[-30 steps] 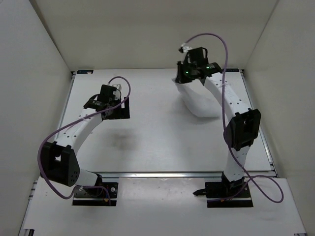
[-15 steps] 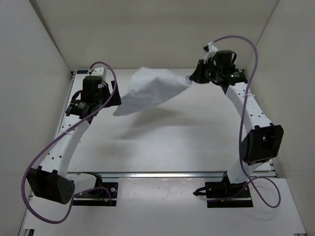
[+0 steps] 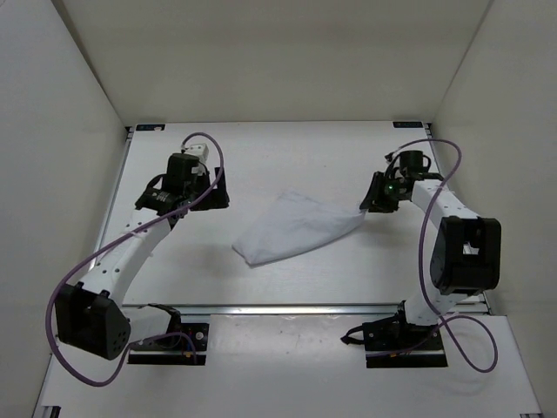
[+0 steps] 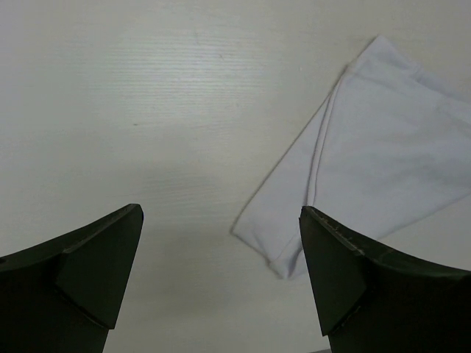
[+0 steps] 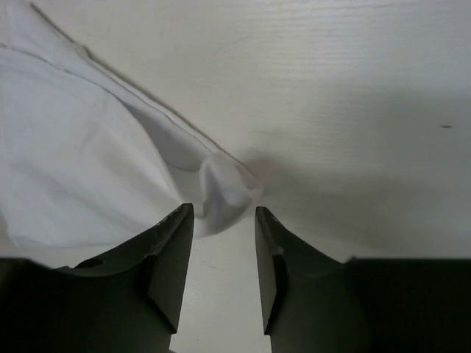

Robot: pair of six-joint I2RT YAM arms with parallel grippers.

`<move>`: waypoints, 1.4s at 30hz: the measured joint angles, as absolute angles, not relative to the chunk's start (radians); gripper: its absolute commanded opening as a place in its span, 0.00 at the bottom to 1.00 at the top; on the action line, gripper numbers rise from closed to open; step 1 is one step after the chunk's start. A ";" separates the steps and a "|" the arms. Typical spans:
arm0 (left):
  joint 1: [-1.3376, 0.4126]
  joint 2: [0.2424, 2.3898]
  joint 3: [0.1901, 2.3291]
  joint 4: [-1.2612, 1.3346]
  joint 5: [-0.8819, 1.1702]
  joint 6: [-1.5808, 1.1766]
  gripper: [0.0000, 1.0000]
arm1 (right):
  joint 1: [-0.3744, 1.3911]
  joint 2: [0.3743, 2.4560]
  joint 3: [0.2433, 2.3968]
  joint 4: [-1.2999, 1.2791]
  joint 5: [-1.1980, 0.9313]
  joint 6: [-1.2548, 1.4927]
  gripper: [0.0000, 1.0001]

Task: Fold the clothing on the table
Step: Move the skirt to the center of the board, then flatten the skirt out

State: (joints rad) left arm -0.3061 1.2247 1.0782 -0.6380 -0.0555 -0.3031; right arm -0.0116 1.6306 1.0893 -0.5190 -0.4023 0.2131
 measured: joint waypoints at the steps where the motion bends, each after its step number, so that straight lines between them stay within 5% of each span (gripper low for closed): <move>1: -0.319 1.235 1.066 -0.623 -0.049 -0.305 0.99 | -0.032 1.615 1.089 -0.519 -0.393 0.213 0.47; 3: -0.344 1.258 1.039 -0.600 -0.029 -0.310 0.98 | -0.065 1.583 1.091 -0.516 -0.382 0.207 0.72; 5: -0.369 1.283 1.007 -0.578 -0.007 -0.318 0.99 | -0.078 1.560 1.097 -0.517 -0.371 0.201 0.77; 12: -0.462 1.343 0.925 -0.525 0.039 -0.366 0.96 | 0.036 1.562 1.205 -0.539 -0.347 0.202 0.78; 23: -0.485 1.362 0.767 -0.419 0.071 -0.479 0.37 | 0.372 1.916 1.632 -0.556 -0.319 0.164 0.77; 32: -0.466 1.455 0.767 -0.418 0.033 -0.501 0.16 | 0.448 2.192 1.913 -0.685 -0.228 0.153 0.73; 38: -0.466 1.522 0.772 -0.434 0.016 -0.505 0.17 | 0.508 2.208 1.913 -0.721 -0.220 0.151 0.70; 42: -0.461 1.532 0.778 -0.417 0.017 -0.507 0.27 | 0.534 2.225 1.922 -0.723 -0.207 0.146 0.70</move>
